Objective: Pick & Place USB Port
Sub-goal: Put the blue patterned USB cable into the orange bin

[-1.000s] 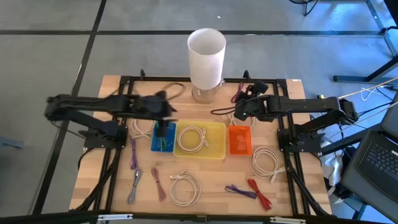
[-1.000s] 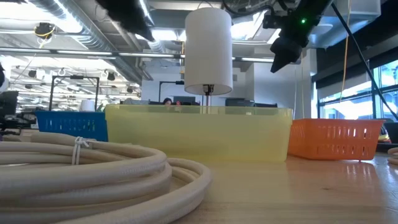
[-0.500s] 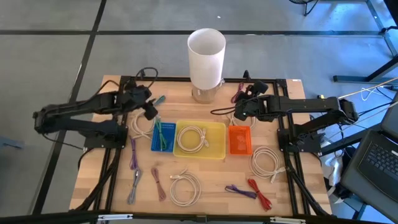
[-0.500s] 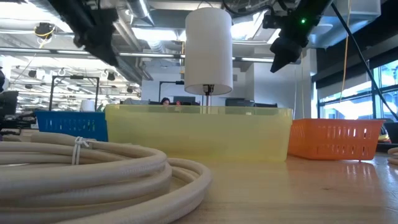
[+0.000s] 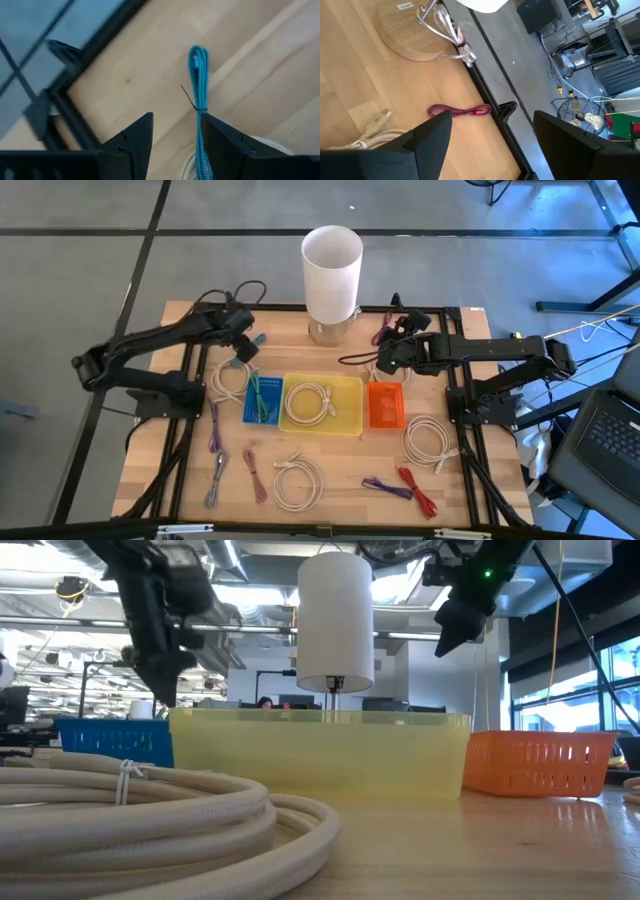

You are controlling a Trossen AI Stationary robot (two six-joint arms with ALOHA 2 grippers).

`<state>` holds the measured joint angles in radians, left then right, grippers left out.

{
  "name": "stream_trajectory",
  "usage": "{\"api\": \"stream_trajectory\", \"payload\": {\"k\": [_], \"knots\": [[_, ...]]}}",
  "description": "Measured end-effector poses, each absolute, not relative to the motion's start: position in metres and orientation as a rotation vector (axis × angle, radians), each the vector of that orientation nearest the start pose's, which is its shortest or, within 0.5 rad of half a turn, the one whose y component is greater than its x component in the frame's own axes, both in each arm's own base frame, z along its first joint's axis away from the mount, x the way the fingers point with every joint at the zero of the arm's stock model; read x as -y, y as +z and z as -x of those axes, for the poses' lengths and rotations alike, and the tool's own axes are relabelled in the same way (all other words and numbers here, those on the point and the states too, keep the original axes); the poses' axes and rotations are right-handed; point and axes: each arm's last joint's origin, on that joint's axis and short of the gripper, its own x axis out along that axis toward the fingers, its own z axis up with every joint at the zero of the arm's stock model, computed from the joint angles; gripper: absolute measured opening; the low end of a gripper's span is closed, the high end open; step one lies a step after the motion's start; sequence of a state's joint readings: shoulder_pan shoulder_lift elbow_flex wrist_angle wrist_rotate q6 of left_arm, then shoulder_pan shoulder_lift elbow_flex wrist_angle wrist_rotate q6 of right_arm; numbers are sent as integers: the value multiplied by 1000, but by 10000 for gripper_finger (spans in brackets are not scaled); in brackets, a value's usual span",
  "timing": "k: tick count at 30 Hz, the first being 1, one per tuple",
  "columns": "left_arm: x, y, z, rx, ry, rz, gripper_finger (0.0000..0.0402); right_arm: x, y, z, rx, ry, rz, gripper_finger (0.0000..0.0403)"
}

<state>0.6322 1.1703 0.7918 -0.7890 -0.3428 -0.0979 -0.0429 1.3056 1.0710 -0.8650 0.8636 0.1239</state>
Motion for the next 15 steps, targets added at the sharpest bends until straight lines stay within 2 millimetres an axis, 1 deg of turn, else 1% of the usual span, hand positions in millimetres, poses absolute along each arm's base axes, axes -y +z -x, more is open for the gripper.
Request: {"api": "stream_trajectory", "payload": {"k": [7, 10, 15], "knots": [[-154, 193, -168, -1250, 871, 356, 155, 32, 283, -241, -985, -868, 347, 283], [-161, 179, -170, -1301, 841, 404, 153, 32, 282, -241, -986, -867, 347, 283], [-171, 160, -173, -1366, 844, 428, 155, 32, 282, -241, -986, -867, 347, 283]]}}
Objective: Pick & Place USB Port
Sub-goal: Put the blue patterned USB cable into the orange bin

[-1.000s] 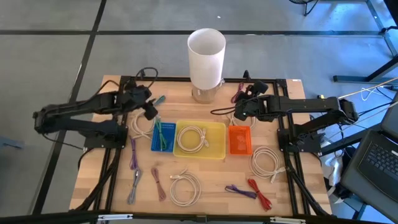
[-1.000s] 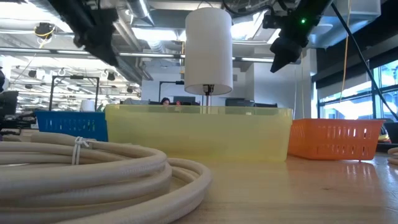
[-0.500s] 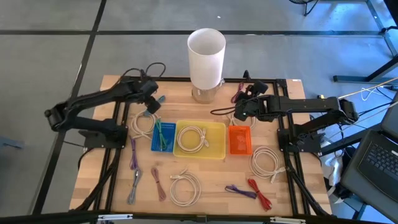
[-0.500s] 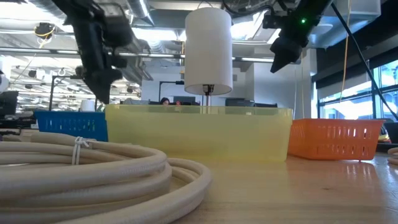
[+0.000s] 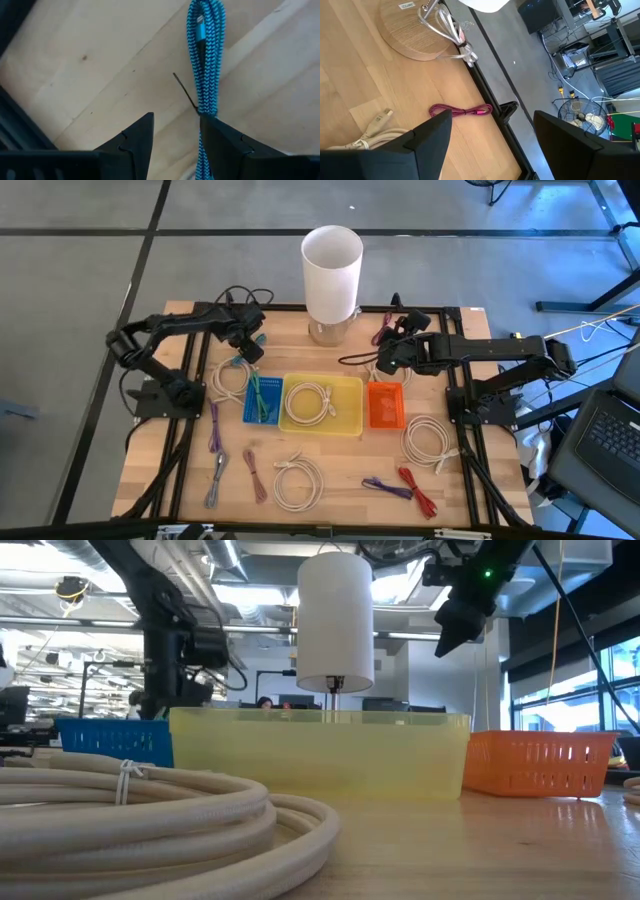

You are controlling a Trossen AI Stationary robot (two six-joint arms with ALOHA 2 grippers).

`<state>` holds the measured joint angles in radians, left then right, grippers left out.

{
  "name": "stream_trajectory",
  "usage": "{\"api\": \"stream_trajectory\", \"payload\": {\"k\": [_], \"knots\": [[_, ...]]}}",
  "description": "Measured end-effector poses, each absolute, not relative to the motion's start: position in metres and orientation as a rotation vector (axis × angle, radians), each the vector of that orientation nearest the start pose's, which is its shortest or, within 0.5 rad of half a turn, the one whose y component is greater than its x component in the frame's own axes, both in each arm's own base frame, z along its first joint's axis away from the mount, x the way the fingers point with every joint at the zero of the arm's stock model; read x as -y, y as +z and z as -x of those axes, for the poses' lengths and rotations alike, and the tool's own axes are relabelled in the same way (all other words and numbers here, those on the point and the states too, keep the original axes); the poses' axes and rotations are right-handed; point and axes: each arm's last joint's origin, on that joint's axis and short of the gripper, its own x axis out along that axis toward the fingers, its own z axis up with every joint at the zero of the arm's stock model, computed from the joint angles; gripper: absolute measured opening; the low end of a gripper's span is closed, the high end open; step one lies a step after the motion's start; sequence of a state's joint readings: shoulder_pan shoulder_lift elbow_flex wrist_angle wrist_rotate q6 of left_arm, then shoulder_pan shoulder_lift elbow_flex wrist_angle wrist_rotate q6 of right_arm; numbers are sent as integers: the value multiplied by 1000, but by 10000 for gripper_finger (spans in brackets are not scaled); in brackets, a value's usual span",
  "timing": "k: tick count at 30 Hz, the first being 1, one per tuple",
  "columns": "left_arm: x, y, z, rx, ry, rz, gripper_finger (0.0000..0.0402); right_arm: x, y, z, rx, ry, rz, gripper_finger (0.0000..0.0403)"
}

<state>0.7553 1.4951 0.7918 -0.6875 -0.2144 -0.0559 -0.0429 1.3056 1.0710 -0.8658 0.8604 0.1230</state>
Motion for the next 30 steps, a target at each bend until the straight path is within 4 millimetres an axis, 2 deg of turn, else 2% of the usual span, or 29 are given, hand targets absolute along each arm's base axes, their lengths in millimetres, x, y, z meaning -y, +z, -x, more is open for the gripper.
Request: {"api": "stream_trajectory", "payload": {"k": [7, 11, 15, 19, 23, 30], "knots": [[-176, 141, -179, -1387, 759, 491, 157, 32, 282, -241, -986, -867, 347, 283], [-175, 140, -178, -1397, 694, 495, 157, 32, 282, -241, -986, -867, 347, 283], [-175, 151, -177, -1367, 695, 459, 157, 32, 282, -241, -986, -867, 347, 283], [-175, 170, -178, -1337, 673, 400, 157, 32, 282, -241, -985, -867, 345, 283], [-170, 181, -173, -1407, 574, 343, 157, 32, 282, -241, -985, -867, 345, 283], [-173, 182, -167, -1341, 782, 572, 157, 32, 283, -241, -980, -870, 342, 283]]}}
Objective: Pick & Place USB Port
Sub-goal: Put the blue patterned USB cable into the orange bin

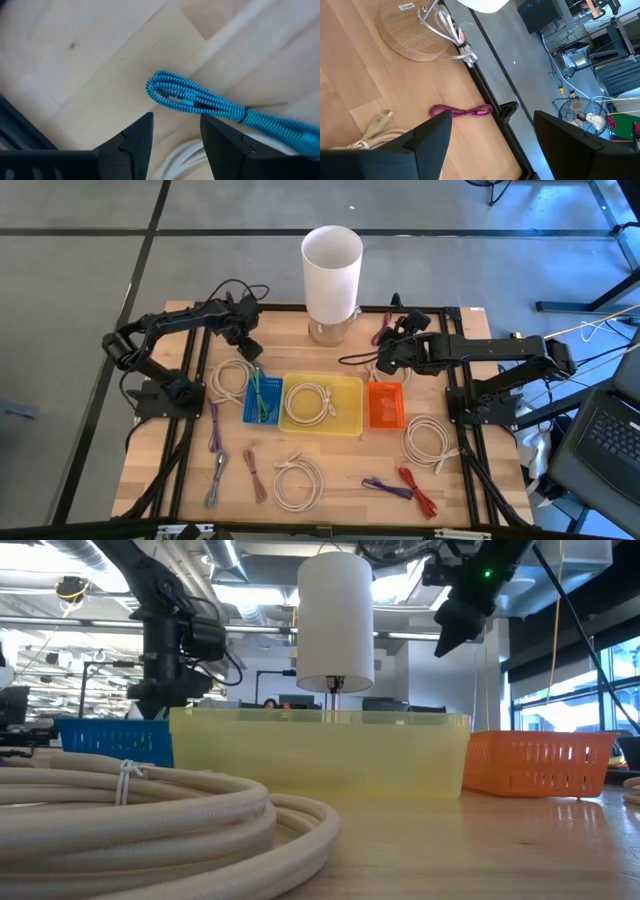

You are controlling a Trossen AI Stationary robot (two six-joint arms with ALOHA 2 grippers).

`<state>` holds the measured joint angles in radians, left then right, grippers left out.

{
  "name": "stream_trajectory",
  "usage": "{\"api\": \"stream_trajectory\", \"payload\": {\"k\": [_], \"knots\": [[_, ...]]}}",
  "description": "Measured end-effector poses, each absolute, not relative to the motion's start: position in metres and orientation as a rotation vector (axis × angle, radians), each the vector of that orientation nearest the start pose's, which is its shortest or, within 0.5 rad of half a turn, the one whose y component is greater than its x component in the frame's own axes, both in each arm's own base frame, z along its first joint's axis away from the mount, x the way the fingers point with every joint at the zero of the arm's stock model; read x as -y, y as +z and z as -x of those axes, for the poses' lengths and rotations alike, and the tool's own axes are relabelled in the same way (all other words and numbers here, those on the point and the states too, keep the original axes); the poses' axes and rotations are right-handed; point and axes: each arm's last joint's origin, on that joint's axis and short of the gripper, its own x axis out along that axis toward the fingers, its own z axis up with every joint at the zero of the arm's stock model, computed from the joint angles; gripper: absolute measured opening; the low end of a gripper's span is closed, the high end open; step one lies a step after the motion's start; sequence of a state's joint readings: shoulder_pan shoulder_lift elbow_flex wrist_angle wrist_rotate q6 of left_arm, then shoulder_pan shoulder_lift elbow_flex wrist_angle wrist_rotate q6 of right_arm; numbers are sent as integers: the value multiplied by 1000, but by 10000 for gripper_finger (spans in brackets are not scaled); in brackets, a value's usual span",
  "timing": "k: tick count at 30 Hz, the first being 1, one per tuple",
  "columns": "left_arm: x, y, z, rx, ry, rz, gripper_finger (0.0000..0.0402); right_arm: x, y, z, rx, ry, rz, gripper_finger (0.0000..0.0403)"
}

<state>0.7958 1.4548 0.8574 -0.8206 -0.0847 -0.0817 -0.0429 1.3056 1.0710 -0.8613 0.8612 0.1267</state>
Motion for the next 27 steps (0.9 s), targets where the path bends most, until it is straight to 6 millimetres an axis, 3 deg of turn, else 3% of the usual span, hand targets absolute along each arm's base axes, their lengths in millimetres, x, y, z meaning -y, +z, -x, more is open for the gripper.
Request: {"api": "stream_trajectory", "payload": {"k": [12, 19, 27], "knots": [[-168, 181, -174, -1183, 979, 868, 157, 32, 283, -242, -990, -858, 363, 283], [-157, 159, -169, -1134, 1111, 986, 157, 32, 283, -241, -997, -855, 368, 283], [-157, 142, -173, -960, 1081, 1024, 157, 32, 283, -241, -1008, -843, 390, 283]]}}
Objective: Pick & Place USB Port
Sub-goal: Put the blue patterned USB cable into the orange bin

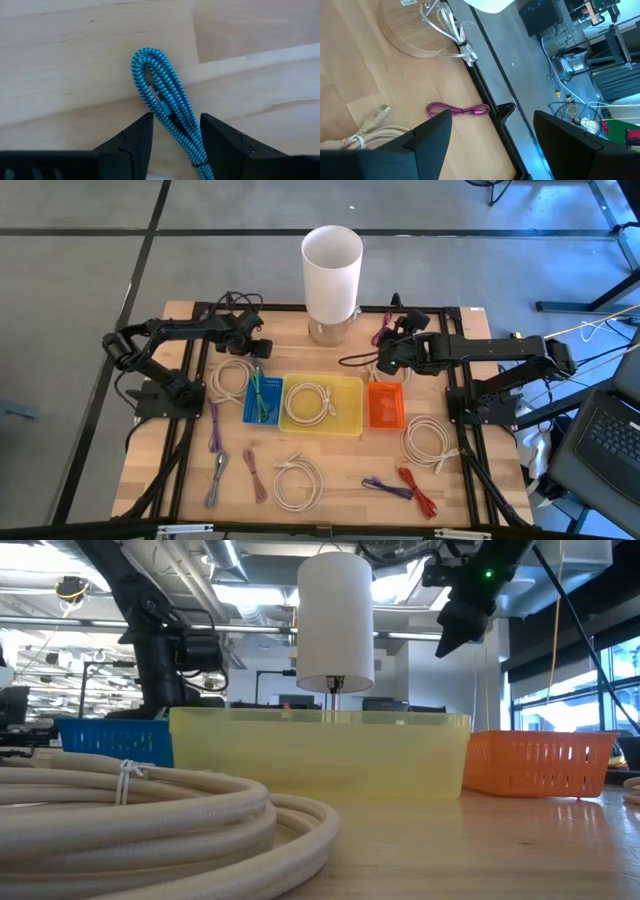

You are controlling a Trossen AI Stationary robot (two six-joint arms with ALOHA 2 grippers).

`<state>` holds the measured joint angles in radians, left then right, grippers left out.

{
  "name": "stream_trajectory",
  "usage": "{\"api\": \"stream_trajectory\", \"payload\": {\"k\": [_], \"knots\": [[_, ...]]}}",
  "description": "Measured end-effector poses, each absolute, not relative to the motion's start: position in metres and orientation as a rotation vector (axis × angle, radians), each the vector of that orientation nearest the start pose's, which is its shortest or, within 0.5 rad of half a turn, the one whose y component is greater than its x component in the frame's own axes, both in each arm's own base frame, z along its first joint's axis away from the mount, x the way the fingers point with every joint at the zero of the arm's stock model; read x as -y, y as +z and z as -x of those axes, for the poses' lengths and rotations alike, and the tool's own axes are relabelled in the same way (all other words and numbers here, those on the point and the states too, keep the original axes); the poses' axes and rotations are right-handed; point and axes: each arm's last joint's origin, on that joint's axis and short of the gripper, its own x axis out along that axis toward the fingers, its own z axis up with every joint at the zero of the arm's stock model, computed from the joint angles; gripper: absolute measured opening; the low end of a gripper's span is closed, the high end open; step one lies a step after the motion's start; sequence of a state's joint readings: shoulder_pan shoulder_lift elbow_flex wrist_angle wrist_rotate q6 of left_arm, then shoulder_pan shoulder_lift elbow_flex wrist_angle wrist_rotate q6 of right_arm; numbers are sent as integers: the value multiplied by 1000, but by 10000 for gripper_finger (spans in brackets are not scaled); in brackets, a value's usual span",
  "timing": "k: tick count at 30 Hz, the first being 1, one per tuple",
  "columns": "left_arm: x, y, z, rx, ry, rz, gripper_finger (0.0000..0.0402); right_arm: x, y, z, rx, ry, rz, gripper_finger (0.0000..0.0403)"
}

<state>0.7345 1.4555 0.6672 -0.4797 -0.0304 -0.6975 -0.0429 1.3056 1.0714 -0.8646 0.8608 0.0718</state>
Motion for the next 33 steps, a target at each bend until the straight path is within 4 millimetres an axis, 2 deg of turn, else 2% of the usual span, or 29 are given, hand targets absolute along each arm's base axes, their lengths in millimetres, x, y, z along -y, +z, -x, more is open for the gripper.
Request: {"api": "stream_trajectory", "payload": {"k": [6, 9, 12, 15, 17, 24, 28, 33], "knots": [[-158, 134, -172, -1008, 1109, 997, 154, 32, 283, -241, -1009, -842, 390, 283], [-159, 129, -173, -1052, 1124, 930, 136, 32, 283, -241, -1008, -843, 389, 283], [-161, 128, -174, -1074, 1092, 853, 94, 32, 283, -241, -1007, -844, 387, 283], [-167, 134, -178, -1011, 1089, 763, 32, 32, 283, -241, -1006, -845, 386, 283], [-173, 142, -181, -959, 1093, 696, 19, 32, 283, -242, -999, -847, 381, 283], [-185, 183, -194, -758, 951, 557, 19, 32, 283, -242, -989, -858, 362, 283], [-180, 212, -195, -626, 840, 484, 19, 32, 283, -242, -989, -857, 362, 283], [-161, 241, -182, -542, 783, 371, 19, 32, 283, -242, -988, -859, 359, 283]]}}
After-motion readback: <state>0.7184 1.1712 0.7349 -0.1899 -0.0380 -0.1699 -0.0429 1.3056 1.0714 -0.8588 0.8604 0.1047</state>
